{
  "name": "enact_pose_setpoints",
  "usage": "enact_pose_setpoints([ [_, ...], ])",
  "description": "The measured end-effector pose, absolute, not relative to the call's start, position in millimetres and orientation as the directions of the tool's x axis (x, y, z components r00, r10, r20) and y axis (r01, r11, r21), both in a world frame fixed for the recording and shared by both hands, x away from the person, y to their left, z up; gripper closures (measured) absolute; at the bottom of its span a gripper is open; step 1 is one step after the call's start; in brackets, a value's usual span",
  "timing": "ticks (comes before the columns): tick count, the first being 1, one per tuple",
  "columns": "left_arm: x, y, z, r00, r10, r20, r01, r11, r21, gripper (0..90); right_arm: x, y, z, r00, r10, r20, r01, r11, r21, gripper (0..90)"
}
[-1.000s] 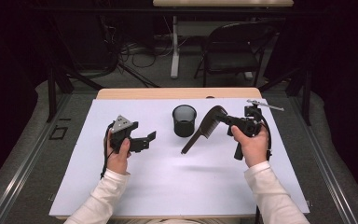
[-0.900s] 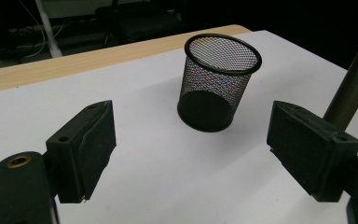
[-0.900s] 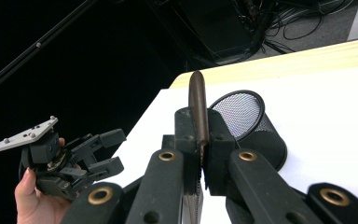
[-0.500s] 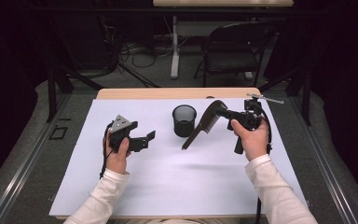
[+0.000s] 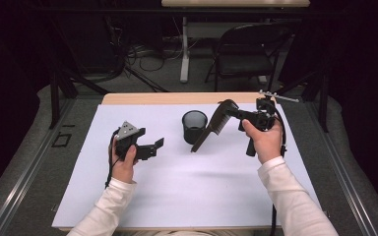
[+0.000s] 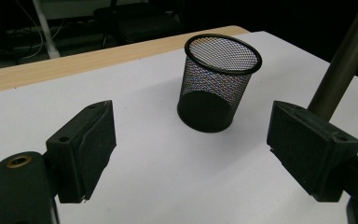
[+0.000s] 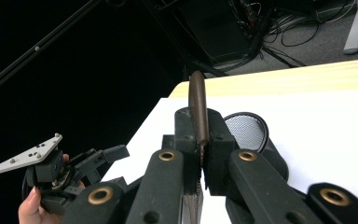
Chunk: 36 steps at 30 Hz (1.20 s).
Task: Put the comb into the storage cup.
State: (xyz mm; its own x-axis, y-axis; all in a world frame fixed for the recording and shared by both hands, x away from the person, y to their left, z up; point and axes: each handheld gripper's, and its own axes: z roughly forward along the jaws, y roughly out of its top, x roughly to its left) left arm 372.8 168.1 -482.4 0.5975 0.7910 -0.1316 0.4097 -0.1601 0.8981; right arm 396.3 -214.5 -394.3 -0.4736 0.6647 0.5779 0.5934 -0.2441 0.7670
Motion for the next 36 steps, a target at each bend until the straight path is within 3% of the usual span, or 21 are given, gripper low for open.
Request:
enact_pose_setpoints([
  [36,373.6,170.1,-482.8,0.589,0.796,-0.138,0.413,-0.150,0.898,15.8,424.1,-215.5,-355.3,-0.442,0.730,0.522,0.517,-0.269,0.812,86.8],
])
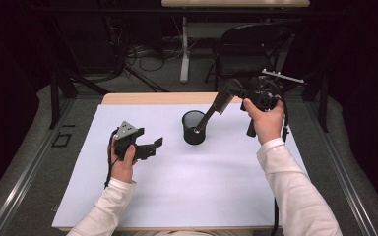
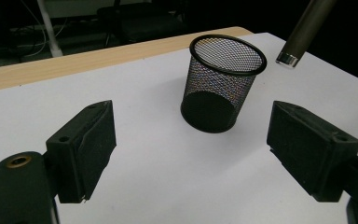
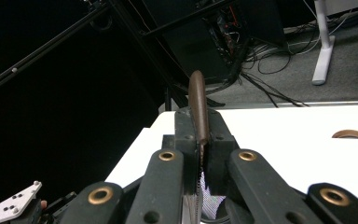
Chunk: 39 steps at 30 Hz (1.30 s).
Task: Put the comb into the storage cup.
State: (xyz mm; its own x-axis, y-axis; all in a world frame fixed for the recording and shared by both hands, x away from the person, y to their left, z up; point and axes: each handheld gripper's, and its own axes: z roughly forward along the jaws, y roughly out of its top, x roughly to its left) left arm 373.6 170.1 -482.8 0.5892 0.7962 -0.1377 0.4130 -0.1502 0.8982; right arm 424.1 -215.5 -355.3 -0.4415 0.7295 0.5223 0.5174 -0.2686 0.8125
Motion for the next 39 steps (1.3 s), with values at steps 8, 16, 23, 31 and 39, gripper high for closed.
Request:
enact_pose_setpoints([
  [8,373.7,170.3,-482.8,0.589,0.796,-0.138,0.413,-0.149,0.898,15.8,428.7,-213.3,-352.1,-0.438,0.738,0.513,0.507,-0.267,0.819,86.8],
  [16,373.7,170.4,-482.8,0.589,0.796,-0.138,0.412,-0.150,0.899,15.8,433.6,-211.7,-351.7,-0.428,0.749,0.506,0.496,-0.273,0.824,86.8],
  [23,373.9,170.3,-482.9,0.590,0.796,-0.136,0.412,-0.151,0.899,15.8,437.9,-208.8,-353.3,-0.418,0.759,0.499,0.486,-0.277,0.829,86.8],
  [31,374.3,171.0,-483.1,0.589,0.796,-0.136,0.412,-0.151,0.899,15.8,443.1,-205.0,-355.1,-0.408,0.767,0.496,0.484,-0.279,0.829,86.8],
  [39,374.7,171.3,-483.3,0.587,0.798,-0.137,0.412,-0.149,0.899,15.8,448.8,-200.1,-359.7,-0.396,0.780,0.485,0.475,-0.278,0.835,86.8],
])
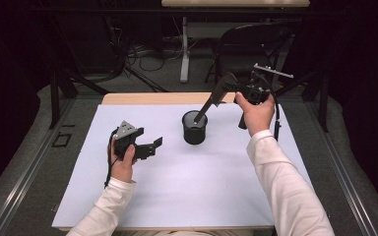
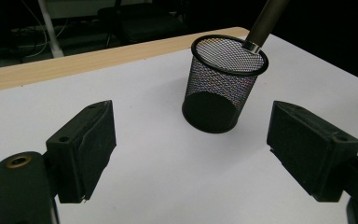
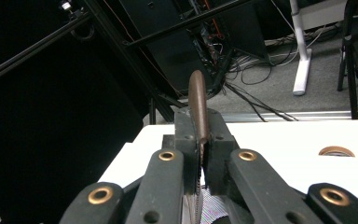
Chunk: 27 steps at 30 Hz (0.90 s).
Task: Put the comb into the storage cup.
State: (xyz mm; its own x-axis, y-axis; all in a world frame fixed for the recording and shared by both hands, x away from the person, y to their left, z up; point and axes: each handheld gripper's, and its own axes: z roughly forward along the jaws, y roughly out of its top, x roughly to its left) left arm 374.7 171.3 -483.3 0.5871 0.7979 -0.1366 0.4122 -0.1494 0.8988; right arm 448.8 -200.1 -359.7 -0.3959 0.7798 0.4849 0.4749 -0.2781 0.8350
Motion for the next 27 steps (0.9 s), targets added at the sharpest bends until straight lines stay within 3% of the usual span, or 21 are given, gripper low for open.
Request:
enact_pose_setpoints([
  [27,375.9,173.4,-484.3,0.582,0.799,-0.151,0.419,-0.136,0.898,15.8,471.0,-183.0,-382.1,-0.322,0.822,0.470,0.502,-0.272,0.821,86.8],
])
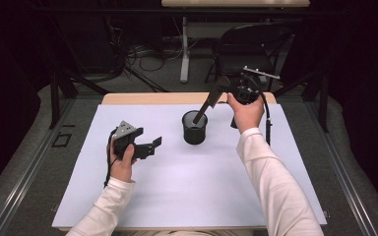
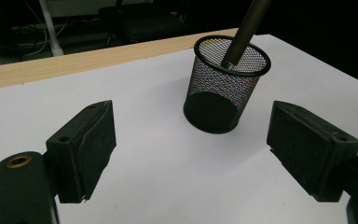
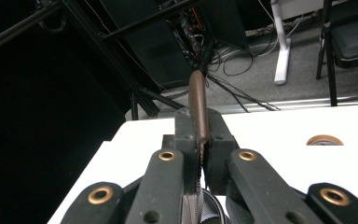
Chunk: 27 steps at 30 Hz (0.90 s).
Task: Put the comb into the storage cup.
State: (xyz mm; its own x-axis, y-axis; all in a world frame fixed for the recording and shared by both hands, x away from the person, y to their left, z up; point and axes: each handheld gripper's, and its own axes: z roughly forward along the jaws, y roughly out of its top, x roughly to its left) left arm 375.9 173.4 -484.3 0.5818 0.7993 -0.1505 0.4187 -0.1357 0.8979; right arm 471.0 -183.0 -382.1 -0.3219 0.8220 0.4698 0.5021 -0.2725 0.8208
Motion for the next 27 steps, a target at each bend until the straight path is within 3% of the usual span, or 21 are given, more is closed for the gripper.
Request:
enact_pose_setpoints([
  [27,376.8,176.2,-484.3,0.576,0.802,-0.159,0.422,-0.125,0.898,15.8,483.3,-159.9,-408.0,-0.291,0.829,0.477,0.544,-0.267,0.795,86.8],
])
